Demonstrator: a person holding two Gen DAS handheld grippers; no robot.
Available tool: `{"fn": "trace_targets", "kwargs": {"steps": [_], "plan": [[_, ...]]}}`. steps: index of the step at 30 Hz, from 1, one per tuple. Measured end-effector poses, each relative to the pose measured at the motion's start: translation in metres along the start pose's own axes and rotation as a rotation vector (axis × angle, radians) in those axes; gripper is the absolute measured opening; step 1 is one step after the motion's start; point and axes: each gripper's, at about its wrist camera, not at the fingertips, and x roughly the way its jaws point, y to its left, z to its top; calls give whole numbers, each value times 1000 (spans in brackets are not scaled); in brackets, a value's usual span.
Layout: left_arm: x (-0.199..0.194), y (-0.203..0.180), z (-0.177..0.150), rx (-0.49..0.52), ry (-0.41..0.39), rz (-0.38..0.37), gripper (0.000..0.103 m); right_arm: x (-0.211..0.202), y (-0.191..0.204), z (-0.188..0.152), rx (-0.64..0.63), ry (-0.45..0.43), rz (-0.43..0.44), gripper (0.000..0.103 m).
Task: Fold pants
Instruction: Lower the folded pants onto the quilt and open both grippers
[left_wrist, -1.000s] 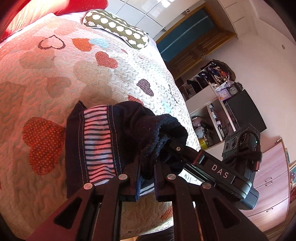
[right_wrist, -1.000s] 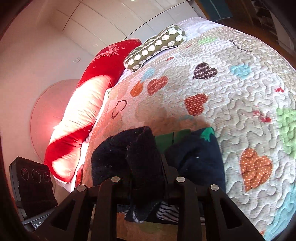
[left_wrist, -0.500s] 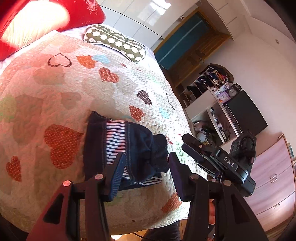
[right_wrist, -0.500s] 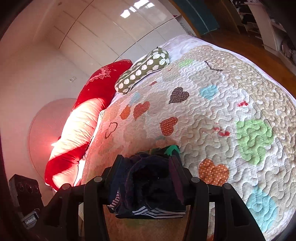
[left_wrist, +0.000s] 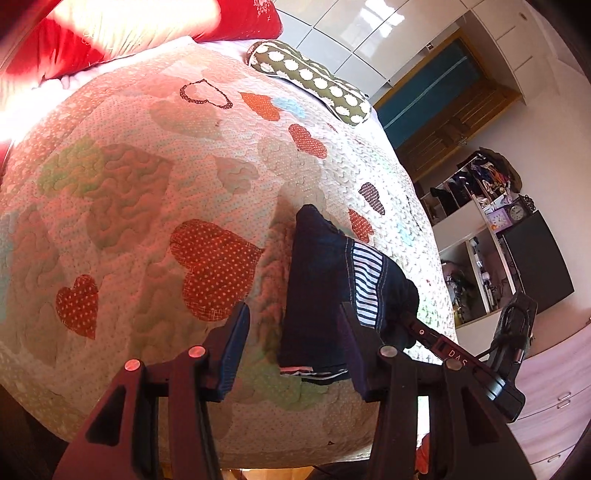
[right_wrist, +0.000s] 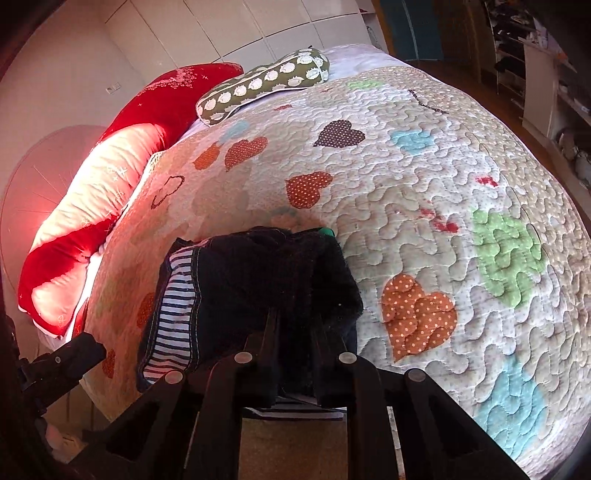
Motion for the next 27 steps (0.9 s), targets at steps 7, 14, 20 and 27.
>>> {"fn": "trace_targets", "kwargs": {"steps": [7, 14, 20, 27], "plan": [[36, -33, -10, 109, 47, 53, 47, 7, -4, -3, -12, 3, -41, 19], [77, -35, -24, 180, 150, 215, 47, 14, -15, -5, -9, 7, -97, 62], [38, -27, -8, 129, 51, 69, 50, -3, -49, -4, 135, -37, 109, 65], [74, -6, 22, 26, 94, -8, 60, 22, -52, -1, 172, 4, 204, 72]]}}
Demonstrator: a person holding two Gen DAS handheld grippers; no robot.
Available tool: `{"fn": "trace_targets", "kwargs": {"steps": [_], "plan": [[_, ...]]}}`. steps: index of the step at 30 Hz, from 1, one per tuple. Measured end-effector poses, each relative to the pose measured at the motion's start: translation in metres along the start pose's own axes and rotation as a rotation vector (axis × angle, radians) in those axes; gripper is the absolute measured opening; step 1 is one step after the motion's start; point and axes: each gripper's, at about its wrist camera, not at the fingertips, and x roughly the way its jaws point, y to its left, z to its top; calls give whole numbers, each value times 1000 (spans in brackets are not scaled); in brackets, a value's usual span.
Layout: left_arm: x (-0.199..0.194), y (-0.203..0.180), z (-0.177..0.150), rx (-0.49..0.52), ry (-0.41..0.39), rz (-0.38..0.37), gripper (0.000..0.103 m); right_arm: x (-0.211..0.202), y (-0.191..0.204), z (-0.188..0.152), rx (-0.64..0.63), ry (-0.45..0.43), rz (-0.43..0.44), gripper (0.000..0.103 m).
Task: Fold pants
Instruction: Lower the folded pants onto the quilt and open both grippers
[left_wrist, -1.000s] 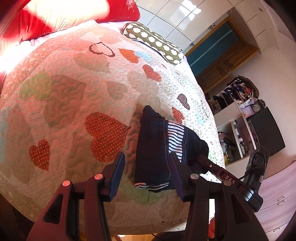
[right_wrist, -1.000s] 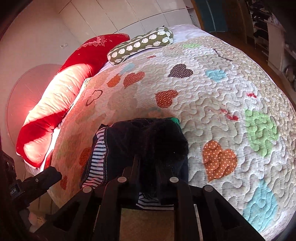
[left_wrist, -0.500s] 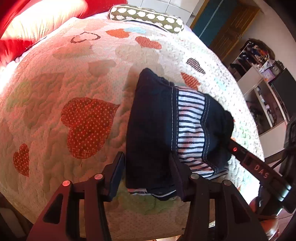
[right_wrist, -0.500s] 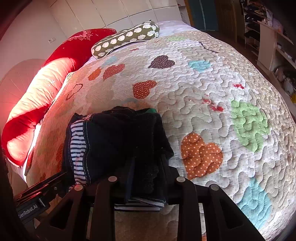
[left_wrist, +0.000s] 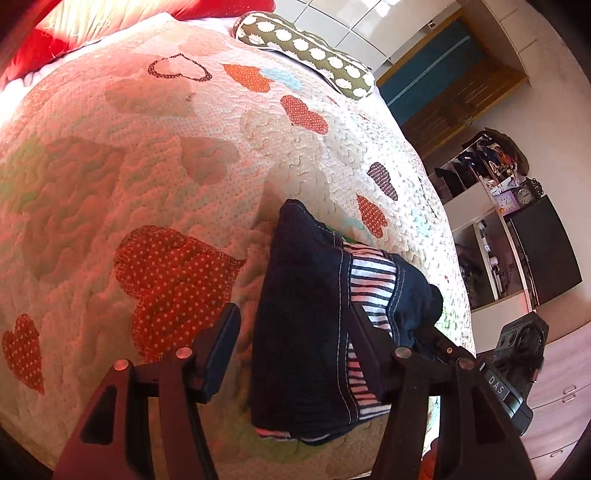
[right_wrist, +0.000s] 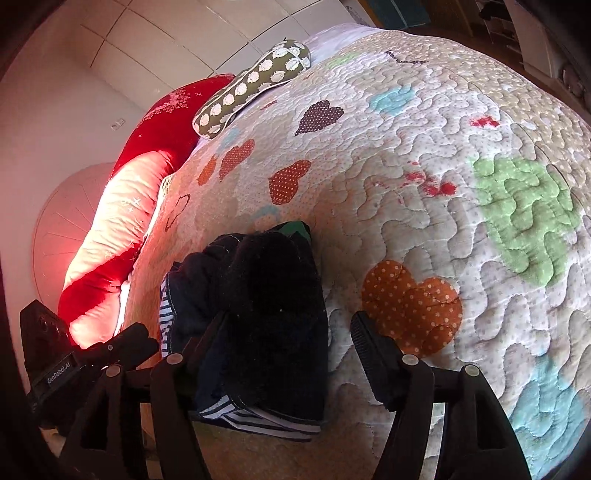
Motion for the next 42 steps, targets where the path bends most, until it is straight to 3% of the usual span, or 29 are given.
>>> {"fn": "trace_targets", "kwargs": {"steps": [2, 4, 6, 7, 10, 12, 15, 16, 18, 20, 23, 25, 27, 30, 32, 34, 39, 42], "plan": [[22, -3, 4, 16, 61, -40, 60, 9, 1, 3, 2, 9, 16, 71], [35, -7, 5, 21, 95, -62, 60, 13, 2, 7, 12, 34, 69, 39], [34, -16, 7, 33, 107, -107, 31, 11, 6, 11, 14, 47, 94, 35], [31, -23, 9, 48, 104, -108, 28, 8, 10, 12, -4, 39, 96, 34], [20, -45, 17, 108, 62, -72, 28, -7, 18, 17, -13, -8, 105, 33], [21, -55, 20, 138, 38, 15, 28, -10, 22, 21, -27, -42, 72, 34], [36, -56, 17, 178, 37, 183, 37, 4, 22, 22, -51, -12, -60, 42], [40, -53, 14, 183, 45, 200, 38, 9, 20, 21, -54, 2, -94, 53], [37, -49, 9, 178, 42, 199, 38, 8, 14, 20, -33, 3, -100, 62], [19, -44, 4, 160, 23, 175, 39, -6, 13, 21, -9, -23, -86, 62], [-11, -40, -1, 148, -51, 175, 43, -48, 27, 21, -19, -193, -83, 62], [-29, -36, -5, 141, -114, 196, 49, -64, 46, 18, -64, -248, -49, 62], [-45, -31, -9, 124, -165, 224, 49, -62, 69, 12, -134, -234, 17, 62], [-63, -26, -18, 102, -217, 256, 50, -30, 95, 2, -220, -133, 84, 62], [-74, -26, -25, 116, -246, 285, 53, 4, 92, -2, -204, -47, 58, 62], [-82, -30, -32, 143, -272, 318, 60, 35, 76, -7, -174, 43, -34, 55], [-86, -47, -49, 227, -322, 410, 68, 6, 75, -13, -172, -34, -47, 55], [-82, -57, -58, 259, -307, 409, 70, -25, 77, -21, -191, -124, -95, 60]]}}
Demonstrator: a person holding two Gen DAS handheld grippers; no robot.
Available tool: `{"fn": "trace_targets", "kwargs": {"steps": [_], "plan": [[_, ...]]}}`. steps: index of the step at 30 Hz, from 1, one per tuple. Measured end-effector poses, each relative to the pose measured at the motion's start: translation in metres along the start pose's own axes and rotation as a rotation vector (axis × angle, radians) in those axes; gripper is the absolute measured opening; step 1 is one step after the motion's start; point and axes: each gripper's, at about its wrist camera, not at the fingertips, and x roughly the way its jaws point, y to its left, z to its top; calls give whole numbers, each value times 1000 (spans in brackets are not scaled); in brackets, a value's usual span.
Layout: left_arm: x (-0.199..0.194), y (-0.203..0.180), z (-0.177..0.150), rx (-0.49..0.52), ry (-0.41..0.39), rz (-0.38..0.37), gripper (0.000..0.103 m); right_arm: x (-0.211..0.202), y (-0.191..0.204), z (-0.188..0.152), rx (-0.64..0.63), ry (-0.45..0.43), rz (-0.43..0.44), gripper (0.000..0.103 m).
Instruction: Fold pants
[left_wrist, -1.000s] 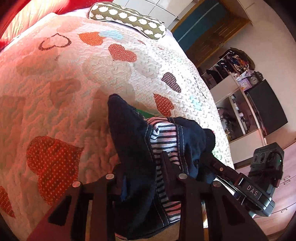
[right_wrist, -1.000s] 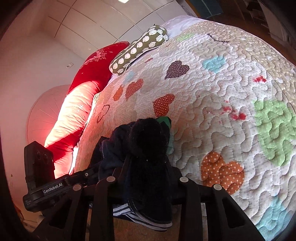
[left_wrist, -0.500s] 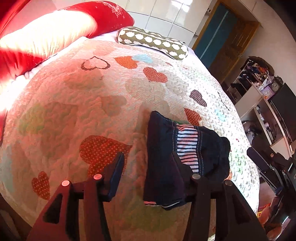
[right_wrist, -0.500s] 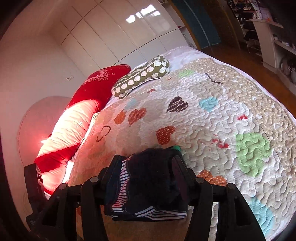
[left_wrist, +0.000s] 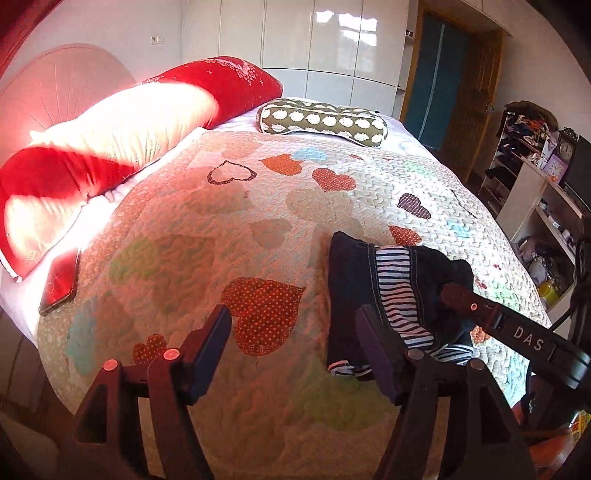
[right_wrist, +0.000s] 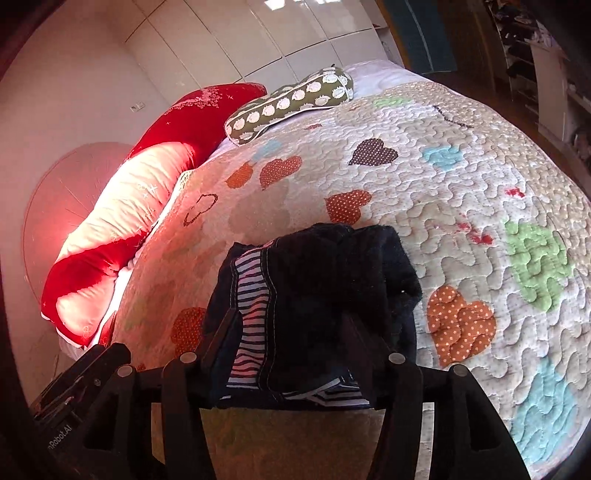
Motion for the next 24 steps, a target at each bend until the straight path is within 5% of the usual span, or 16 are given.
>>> {"fn": "trace_targets", "kwargs": {"steps": [5, 24], "plan": [[-1, -21, -9, 69, 13, 12, 71, -31, -11, -8, -8, -77, -81, 61], [9, -48, -28, 101, 121, -69, 71, -46, -60, -39, 90, -10, -150, 62]]}}
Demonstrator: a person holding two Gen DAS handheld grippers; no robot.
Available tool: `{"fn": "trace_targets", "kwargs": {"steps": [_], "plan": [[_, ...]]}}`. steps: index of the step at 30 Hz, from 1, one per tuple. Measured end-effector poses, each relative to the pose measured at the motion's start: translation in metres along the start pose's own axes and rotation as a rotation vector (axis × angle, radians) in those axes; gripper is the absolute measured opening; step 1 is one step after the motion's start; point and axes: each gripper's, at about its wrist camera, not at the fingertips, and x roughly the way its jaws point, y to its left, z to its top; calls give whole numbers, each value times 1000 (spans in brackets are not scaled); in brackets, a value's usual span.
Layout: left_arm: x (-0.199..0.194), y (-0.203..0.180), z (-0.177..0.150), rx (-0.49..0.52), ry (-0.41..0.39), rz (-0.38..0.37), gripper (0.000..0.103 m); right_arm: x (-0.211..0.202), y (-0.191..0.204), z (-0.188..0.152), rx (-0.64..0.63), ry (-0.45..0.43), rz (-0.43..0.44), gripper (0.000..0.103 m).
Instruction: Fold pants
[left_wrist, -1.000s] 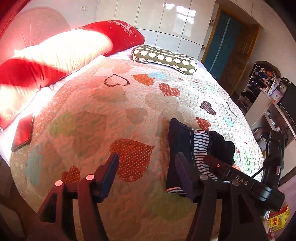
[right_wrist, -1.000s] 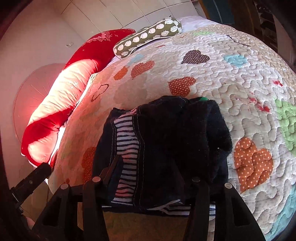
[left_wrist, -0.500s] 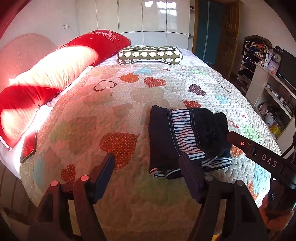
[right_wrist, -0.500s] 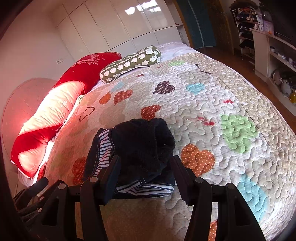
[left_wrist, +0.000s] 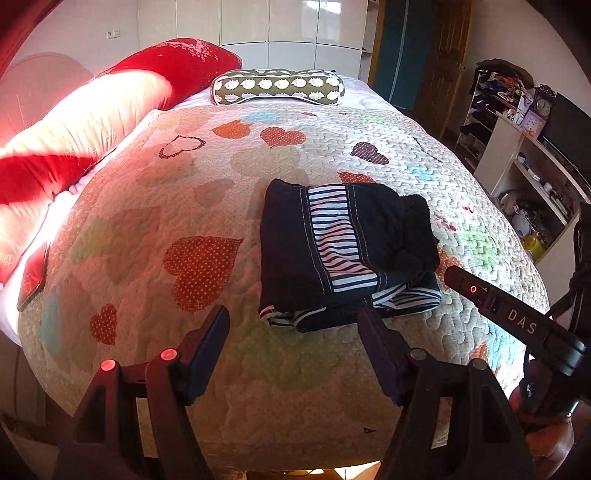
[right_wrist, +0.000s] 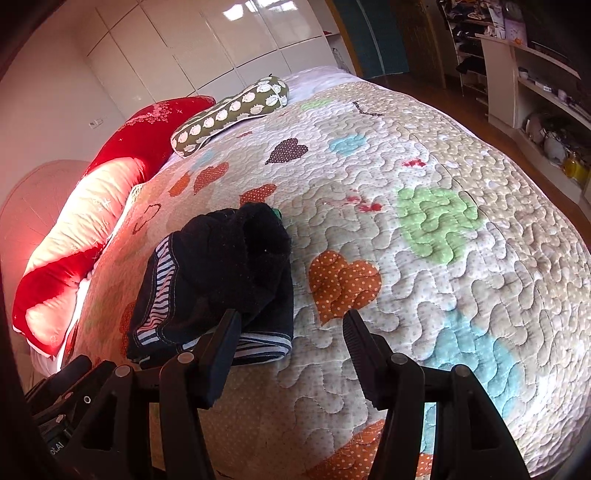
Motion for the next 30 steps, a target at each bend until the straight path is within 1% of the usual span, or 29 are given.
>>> {"fn": "trace_targets", "kwargs": {"steps": [9, 30], "plan": [[7, 3, -1, -15, 33, -23, 71, 6, 12, -1, -24, 14, -4, 62], [13, 3, -1, -13, 47, -24, 71, 17, 13, -4, -18, 44, -10, 63]]}}
